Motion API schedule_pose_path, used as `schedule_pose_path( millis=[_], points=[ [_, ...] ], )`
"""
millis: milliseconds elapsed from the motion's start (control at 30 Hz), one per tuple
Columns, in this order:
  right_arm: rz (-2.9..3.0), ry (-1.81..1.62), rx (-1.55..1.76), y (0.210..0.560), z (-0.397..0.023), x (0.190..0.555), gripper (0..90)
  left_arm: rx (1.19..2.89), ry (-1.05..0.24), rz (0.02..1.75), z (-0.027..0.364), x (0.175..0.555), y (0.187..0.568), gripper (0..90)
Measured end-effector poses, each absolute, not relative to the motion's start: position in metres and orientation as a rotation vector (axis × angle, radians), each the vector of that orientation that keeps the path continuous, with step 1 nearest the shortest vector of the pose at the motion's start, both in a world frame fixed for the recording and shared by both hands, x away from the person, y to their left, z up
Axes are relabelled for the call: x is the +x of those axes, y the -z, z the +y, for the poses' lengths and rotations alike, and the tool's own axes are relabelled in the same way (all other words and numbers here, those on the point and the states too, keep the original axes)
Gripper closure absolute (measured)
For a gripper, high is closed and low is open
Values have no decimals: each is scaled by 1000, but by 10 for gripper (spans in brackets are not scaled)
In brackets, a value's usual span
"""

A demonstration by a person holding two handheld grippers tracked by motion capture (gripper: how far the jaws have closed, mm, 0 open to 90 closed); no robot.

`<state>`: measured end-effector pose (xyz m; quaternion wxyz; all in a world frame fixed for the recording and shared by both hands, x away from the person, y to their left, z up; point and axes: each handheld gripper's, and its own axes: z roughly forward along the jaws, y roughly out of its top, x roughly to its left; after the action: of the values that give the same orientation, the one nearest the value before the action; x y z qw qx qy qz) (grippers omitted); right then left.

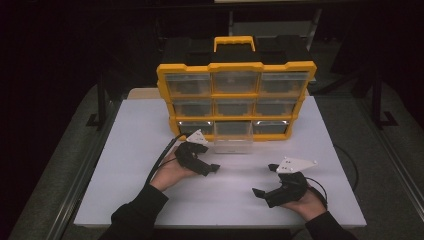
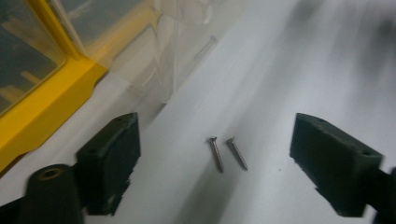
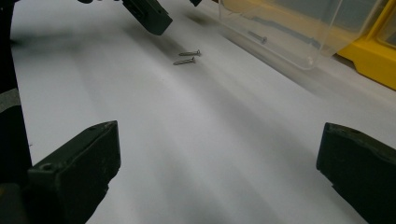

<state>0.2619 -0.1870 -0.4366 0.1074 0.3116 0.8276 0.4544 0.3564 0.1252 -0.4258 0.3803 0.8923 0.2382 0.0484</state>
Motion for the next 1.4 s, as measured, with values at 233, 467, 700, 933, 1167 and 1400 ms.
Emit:
schedule_pose_path(
  millis=[233,467,700,933,1167,1400],
  points=[
    [2433,-1345,919,436,-188,262,0,2289,-99,603,123,357,430,394],
    [2436,-1344,917,436,-187,261,0,2295,-103,620,121,356,434,519],
    [2437,-1345,917,436,-187,261,0,2297,-105,633,121,358,437,643],
    [2440,-1343,918,436,-187,261,0,2313,-98,619,118,359,442,720],
    [2440,-1344,917,436,-187,261,0,2314,-91,627,116,360,447,764],
    [2443,-1342,912,436,-187,261,0,2313,-84,629,114,362,451,820]
  ],
)
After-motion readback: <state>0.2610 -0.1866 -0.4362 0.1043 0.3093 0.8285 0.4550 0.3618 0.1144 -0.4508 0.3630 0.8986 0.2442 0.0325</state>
